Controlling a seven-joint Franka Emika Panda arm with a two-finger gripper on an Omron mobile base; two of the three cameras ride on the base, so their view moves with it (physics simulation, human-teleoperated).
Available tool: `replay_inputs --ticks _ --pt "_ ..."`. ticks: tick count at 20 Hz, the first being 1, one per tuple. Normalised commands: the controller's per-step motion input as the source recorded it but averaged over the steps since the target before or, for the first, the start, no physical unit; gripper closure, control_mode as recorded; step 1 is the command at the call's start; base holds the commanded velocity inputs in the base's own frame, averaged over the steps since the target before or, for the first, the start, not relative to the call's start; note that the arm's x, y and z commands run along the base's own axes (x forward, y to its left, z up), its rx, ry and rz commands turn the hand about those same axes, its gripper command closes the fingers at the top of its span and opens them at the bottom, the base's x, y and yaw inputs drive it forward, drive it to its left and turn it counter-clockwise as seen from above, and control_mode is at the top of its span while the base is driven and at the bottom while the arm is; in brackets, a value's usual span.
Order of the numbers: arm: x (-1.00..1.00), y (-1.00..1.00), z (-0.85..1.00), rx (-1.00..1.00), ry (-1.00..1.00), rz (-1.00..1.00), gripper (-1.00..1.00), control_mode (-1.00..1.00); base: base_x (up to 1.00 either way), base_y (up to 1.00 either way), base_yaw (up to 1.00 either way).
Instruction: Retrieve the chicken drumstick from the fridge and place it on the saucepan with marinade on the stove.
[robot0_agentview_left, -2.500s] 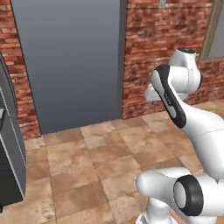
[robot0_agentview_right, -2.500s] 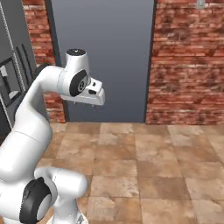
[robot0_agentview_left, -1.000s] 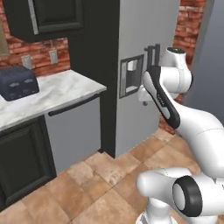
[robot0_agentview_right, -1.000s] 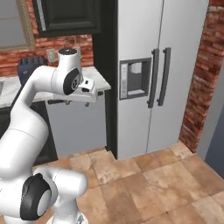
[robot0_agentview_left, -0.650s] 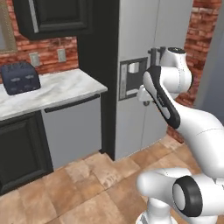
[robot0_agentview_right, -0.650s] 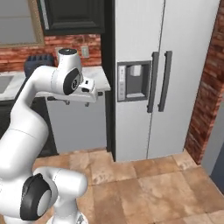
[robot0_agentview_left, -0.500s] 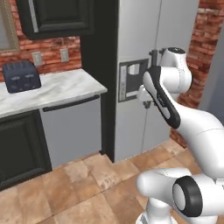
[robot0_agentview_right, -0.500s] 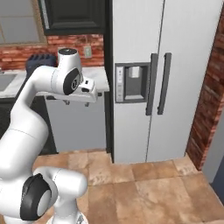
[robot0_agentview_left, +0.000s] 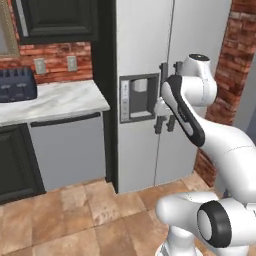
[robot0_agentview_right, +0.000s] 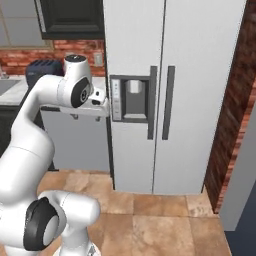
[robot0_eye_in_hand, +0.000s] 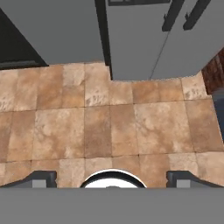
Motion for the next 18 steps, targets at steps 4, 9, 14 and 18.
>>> replay_inputs --ticks 4,9,14,18 --pt "0.0 0.0 0.0 0.0 0.0 0.0 -1.0 1.0 0.38 -0.91 0.24" --pt "0.0 0.0 0.0 0.0 0.0 0.0 -1.0 1.0 0.36 -0.71 0.13" --pt "0.0 0.0 0.0 0.0 0.0 0.0 -1.0 1.0 0.41 -0.41 0.09" --pt "0.0 0.0 0.0 0.0 0.0 0.0 -1.0 1.0 0.42 -0.16 0.0"
